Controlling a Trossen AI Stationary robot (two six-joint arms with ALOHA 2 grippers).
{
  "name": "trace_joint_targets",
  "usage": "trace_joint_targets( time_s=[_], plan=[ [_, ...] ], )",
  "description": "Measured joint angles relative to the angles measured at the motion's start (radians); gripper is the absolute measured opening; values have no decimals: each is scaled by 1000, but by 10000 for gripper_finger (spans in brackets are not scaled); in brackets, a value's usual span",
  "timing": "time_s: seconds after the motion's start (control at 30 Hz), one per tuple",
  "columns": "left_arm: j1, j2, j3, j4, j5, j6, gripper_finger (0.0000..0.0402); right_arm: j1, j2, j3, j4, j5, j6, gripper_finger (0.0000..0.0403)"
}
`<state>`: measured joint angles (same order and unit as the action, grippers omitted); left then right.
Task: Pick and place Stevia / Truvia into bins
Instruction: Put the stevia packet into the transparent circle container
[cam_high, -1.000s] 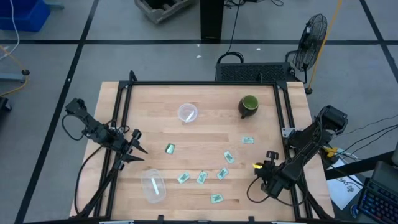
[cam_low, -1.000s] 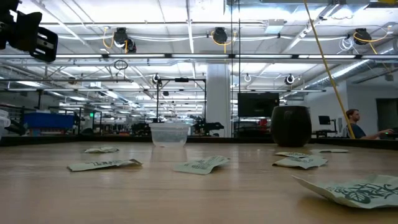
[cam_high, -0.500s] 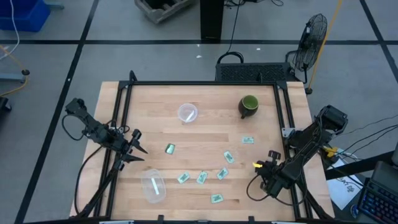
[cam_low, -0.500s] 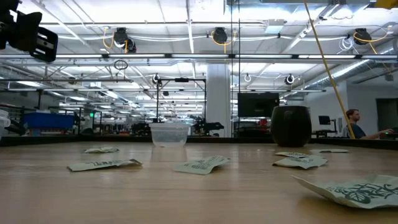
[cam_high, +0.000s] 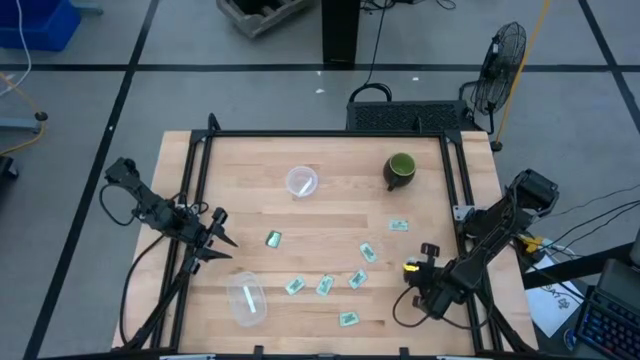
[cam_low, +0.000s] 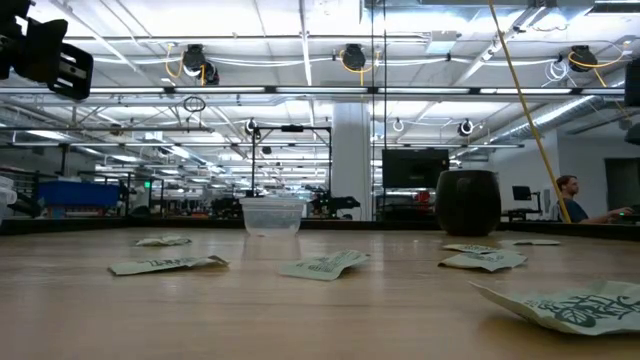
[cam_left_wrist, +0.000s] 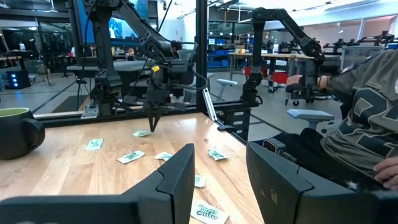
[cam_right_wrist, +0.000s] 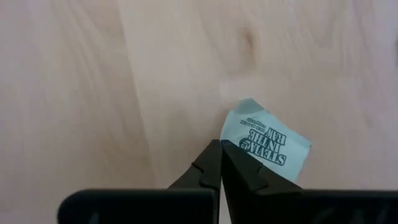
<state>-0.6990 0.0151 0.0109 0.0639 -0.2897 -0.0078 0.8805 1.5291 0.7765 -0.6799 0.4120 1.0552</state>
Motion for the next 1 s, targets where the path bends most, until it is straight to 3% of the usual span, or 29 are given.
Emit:
trace_joint_targets(
  time_s=[0.3, 0.7, 1.0],
  plan=[
    [0, 0, 0, 0, 0, 0, 150, -118, 0, 0, 264, 115, -328, 0],
    [0, 0, 0, 0, 0, 0, 150, -408, -1, 1, 760, 107, -891, 0],
    [0, 0, 0, 0, 0, 0, 150, -622, -1, 1, 1000, -56, -1052, 0]
  ],
)
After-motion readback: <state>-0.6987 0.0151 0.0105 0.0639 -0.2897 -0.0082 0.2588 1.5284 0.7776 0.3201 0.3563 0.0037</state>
